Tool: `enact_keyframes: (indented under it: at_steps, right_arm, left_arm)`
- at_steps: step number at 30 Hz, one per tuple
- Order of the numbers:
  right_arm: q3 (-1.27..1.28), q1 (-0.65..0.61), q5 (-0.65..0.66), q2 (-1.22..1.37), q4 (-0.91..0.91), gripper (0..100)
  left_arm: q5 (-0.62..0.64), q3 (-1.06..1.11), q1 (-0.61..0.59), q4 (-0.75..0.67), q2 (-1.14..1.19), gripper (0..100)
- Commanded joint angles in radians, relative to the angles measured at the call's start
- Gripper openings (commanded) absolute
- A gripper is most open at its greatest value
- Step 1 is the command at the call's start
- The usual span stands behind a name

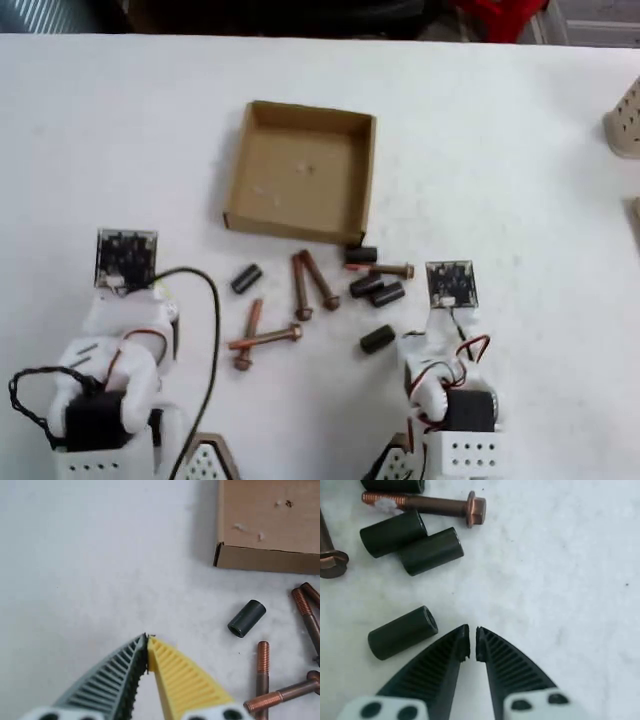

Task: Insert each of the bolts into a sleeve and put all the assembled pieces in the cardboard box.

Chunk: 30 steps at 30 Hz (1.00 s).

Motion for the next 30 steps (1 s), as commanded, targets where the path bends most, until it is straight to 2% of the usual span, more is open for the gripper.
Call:
enact_keyframes:
  at_steps: [1, 6, 10, 15, 18, 21, 24, 30]
  right_arm:
    - [0.008, 0.008, 0.006, -0.008, -0.001, 1.7]
    - [0.008, 0.008, 0.009, -0.008, -0.001, 1.7]
    - [0.008, 0.008, 0.009, -0.008, -0.001, 1.7]
    - [0.008, 0.008, 0.009, -0.008, -0.002, 1.7]
    - [0.006, 0.010, 0.011, -0.008, -0.005, 1.7]
    - [-0.035, 0.027, 0.011, -0.008, -0.007, 1.7]
    - [-0.083, 0.104, 0.012, -0.008, -0.007, 1.7]
    - [-0.104, 0.094, 0.005, -0.001, -0.088, 1.8]
  left_arm:
    - [-0.009, -0.213, 0.012, -0.003, 0.291, 2]
    - [0.083, -0.311, 0.013, -0.021, 0.544, 2]
    - [0.161, -0.295, 0.013, -0.137, 0.699, 2]
    - [0.180, -0.245, 0.013, -0.287, 0.874, 2]
    - [0.181, -0.250, 0.027, -0.318, 0.964, 2]
    - [0.181, -0.252, 0.062, -0.318, 1.026, 2]
    - [0.181, -0.252, 0.079, -0.318, 1.046, 2]
    - [0.181, -0.245, 0.070, -0.367, 1.050, 2]
